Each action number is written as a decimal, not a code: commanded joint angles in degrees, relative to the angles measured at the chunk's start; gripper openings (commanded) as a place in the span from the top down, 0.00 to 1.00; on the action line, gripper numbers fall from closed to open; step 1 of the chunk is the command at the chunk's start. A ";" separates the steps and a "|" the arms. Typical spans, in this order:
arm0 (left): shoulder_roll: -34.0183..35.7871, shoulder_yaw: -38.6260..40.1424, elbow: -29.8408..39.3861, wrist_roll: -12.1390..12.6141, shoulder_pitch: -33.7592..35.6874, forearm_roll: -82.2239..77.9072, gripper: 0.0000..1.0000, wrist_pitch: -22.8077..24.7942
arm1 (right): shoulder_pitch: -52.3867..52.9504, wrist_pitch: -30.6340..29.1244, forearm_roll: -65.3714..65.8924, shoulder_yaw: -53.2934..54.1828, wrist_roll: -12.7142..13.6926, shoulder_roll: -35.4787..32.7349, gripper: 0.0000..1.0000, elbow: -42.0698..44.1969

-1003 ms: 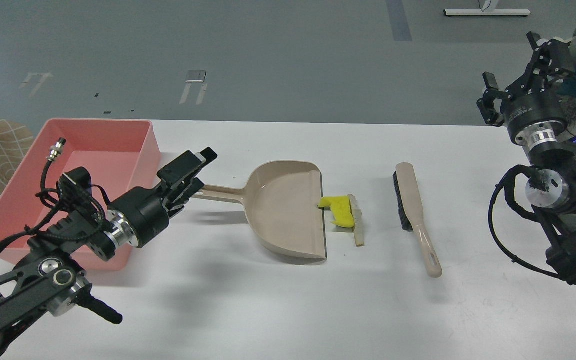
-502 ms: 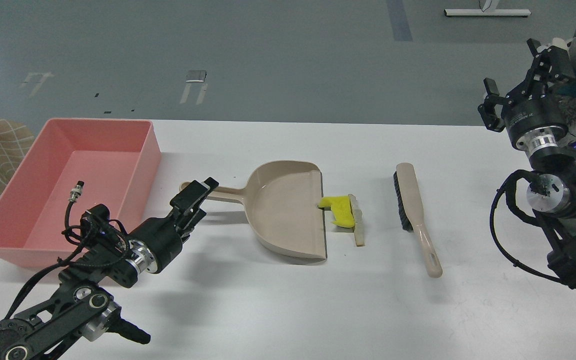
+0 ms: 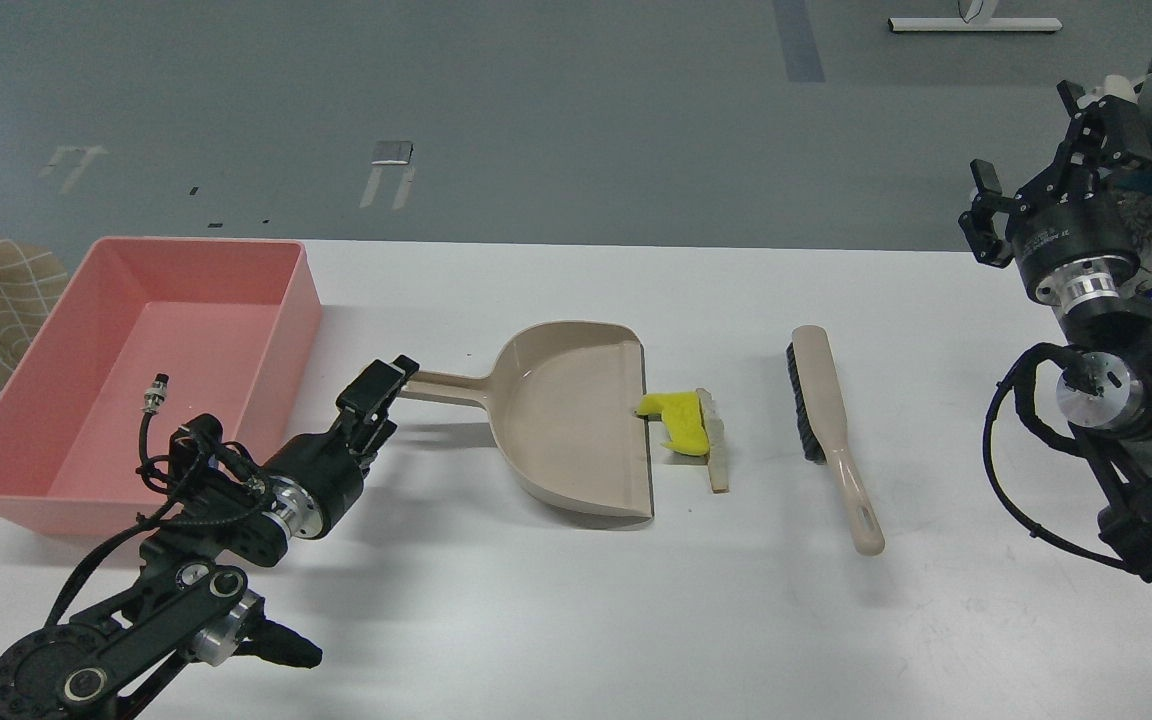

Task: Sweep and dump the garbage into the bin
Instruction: 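Grasp the beige dustpan handle with the left gripper, then reach the right gripper to the wooden brush handle and grasp it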

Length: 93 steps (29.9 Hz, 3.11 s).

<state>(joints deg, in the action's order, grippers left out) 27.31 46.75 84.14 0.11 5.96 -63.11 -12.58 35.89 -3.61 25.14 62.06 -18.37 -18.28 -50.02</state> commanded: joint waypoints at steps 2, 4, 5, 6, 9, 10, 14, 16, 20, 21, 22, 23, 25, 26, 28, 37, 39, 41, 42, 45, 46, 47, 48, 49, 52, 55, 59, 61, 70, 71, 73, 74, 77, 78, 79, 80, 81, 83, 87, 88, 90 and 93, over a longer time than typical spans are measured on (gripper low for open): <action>-1.74 -0.17 -2.05 -0.03 1.51 -0.08 0.10 -1.04 | -0.20 -0.08 0.00 -0.10 0.00 0.00 0.00 0.01; -2.44 -0.26 -3.36 -0.03 2.30 -0.08 0.10 -1.21 | -0.20 -0.08 0.00 -0.01 0.00 0.00 0.00 0.01; -2.62 -0.26 -3.63 -0.03 2.39 -0.08 0.10 -1.21 | -0.20 -0.08 0.00 -0.01 0.00 0.00 0.00 0.01; -3.14 -0.17 -4.33 -0.03 2.48 -0.08 0.09 -1.21 | -0.20 -0.08 0.00 -0.01 0.00 0.09 0.00 0.10; -4.28 -0.17 -5.73 -0.03 3.27 -0.08 0.10 -1.39 | -0.29 -0.08 0.00 -0.10 0.00 0.09 0.00 0.10; -4.55 -0.17 -5.91 -0.03 3.36 -0.08 0.09 -1.39 | -0.29 -0.08 0.00 -0.10 0.00 0.09 0.00 0.10; -4.99 -0.26 -6.27 -0.03 3.62 -0.35 0.19 -2.27 | -0.29 -0.08 0.00 -0.10 0.00 0.09 0.00 0.10; -4.99 -0.26 -6.27 0.06 3.88 -0.43 0.25 -2.71 | -0.29 -0.08 0.00 -0.01 0.00 0.09 0.00 0.10; -4.99 -0.34 -6.27 0.06 4.32 -0.43 0.31 -2.71 | -0.29 -0.08 0.00 -0.01 0.00 0.18 0.00 0.10; -4.99 -0.34 -6.36 0.15 4.59 -0.43 0.34 -2.80 | -0.29 -0.08 0.00 -0.10 0.00 0.09 0.00 0.10; -4.99 -0.34 -6.36 0.15 4.59 -0.43 0.35 -2.88 | -0.29 -0.08 0.00 -0.10 0.00 0.09 0.00 0.10; -4.99 -0.34 -6.53 0.24 4.68 -0.43 0.39 -3.14 | -0.29 -0.08 0.00 -0.10 0.00 0.09 0.00 0.10; -5.08 -0.34 -6.62 0.50 4.94 -0.43 0.42 -4.02 | -0.29 -0.08 0.00 -0.10 0.00 0.09 0.00 0.10; -5.08 -0.34 -6.71 0.85 5.03 -0.43 0.44 -4.20 | -0.29 -0.08 0.00 -0.10 0.00 0.09 0.00 0.10; -5.17 -0.26 -6.71 1.12 4.94 -0.43 0.47 -4.20 | -0.29 -0.08 0.00 -0.10 0.00 0.09 0.00 0.01; -5.61 -0.34 -6.71 1.12 4.76 -0.35 1.00 -3.94 | -0.29 -0.08 0.00 -0.10 0.00 0.00 0.00 -0.08; -5.61 -0.34 -6.71 1.12 4.85 -0.35 1.00 -3.85 | -0.38 -0.08 0.00 -0.10 0.00 0.00 0.00 0.01; -5.61 -0.34 -6.71 1.20 4.94 -0.35 1.00 -3.85 | -0.29 -0.08 0.00 -0.10 0.00 -0.08 0.00 0.01; -5.61 -0.34 -6.71 1.38 4.94 -0.35 1.00 -3.85 | -0.29 -0.08 0.08 -0.10 0.00 -0.26 0.00 0.01; -5.61 -0.34 -6.71 1.91 4.94 -0.35 1.00 -3.85 | 0.06 -0.78 0.26 -0.71 0.09 -1.84 0.00 -0.16; -5.52 -0.26 -6.71 1.91 4.94 -0.35 1.00 -3.85 | 0.32 -0.95 0.52 -1.15 0.35 -2.80 0.00 -0.16; -5.52 -0.26 -6.71 1.82 5.03 -0.35 1.00 -3.85 | 0.33 -1.04 0.70 -1.50 0.44 -3.42 0.00 -0.25; -5.52 -0.26 -6.71 1.82 5.03 -0.35 1.00 -3.85 | 0.41 -1.13 0.87 -1.94 0.61 -4.12 0.00 -0.34; -5.52 -0.26 -6.71 1.73 5.03 -0.35 1.00 -3.85 | 0.59 -1.13 1.05 -3.60 0.70 -6.13 0.00 -0.77; -5.52 -0.26 -6.71 1.21 4.94 -0.35 1.00 -3.85 | 2.25 -2.09 2.54 -12.28 1.14 -13.33 0.00 -2.88; -5.52 -0.26 -6.71 1.03 5.03 -0.35 1.00 -3.85 | 4.18 -2.45 5.08 -22.20 1.14 -18.78 0.00 -5.16; -6.04 -0.17 -6.71 1.03 5.29 -0.43 1.00 -3.94 | 5.95 -2.45 9.92 -34.89 1.14 -26.26 0.00 -10.26; -6.31 -0.25 -6.71 1.03 5.73 -0.43 1.00 -3.94 | 5.60 -2.36 11.94 -38.22 1.14 -29.77 0.00 -13.33; -7.36 -0.26 -6.71 1.03 5.82 -0.43 1.00 -4.03 | 4.11 -2.19 27.23 -49.84 1.32 -41.83 0.00 -32.93; -7.36 -0.26 -6.71 1.03 5.91 -0.43 1.00 -4.03 | 3.76 -1.92 29.59 -50.98 1.84 -42.53 0.00 -34.95; -7.36 -0.26 -6.71 1.03 5.91 -0.52 1.00 -3.94 | 2.96 -1.83 33.73 -52.13 2.72 -42.62 0.00 -36.98; -7.36 -0.26 -6.71 1.03 5.99 -0.52 1.00 -4.03 | 2.61 -1.83 35.05 -52.31 2.90 -42.62 0.00 -37.34; -7.45 -0.26 -6.62 1.03 6.26 -0.52 1.00 -4.03 | 1.82 -1.83 38.66 -52.31 3.34 -42.10 0.00 -37.52; -7.45 -0.26 -6.62 1.03 6.26 -0.52 1.00 -4.03 | 1.82 -1.75 38.76 -52.31 3.77 -41.92 0.00 -37.43; -7.45 -0.26 -6.62 0.94 6.26 -0.52 1.00 -4.03 | 1.82 -1.75 38.67 -52.31 4.13 -41.66 0.00 -37.43; -7.36 -0.34 -6.62 0.77 6.26 -0.78 1.00 -4.37 | 1.82 -1.66 38.67 -52.31 4.91 -41.14 0.00 -37.43; -7.45 -0.26 -6.71 0.59 6.26 -1.22 1.00 -4.46 | 1.82 -1.57 38.67 -52.39 5.27 -40.78 0.00 -37.34; -7.45 -0.34 -6.79 -0.63 6.08 -4.02 1.00 -4.99 | 1.73 -1.48 38.58 -52.48 6.15 -39.99 0.00 -37.25; -7.63 -0.34 -7.76 -1.61 5.82 -8.34 1.00 -5.43 | 1.56 -1.31 38.49 -52.48 6.85 -38.67 0.00 -37.34; -7.54 -0.34 -7.76 -1.70 5.82 -8.52 1.00 -5.43 | 1.29 -1.22 38.49 -52.40 7.29 -38.23 0.00 -37.34; -7.63 -0.34 -7.85 -1.78 5.73 -8.78 1.00 -5.78 | 1.20 -1.13 38.49 -52.31 7.91 -37.53 0.00 -37.25; -7.63 -0.34 -7.85 -2.40 5.73 -8.87 1.00 -6.22 | 1.20 -1.13 38.49 -52.13 8.70 -36.39 0.00 -36.99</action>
<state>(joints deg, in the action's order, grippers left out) 19.69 46.41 76.31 -1.78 11.71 -71.82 -18.46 37.12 -4.75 63.64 9.76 -10.33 -55.58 -87.25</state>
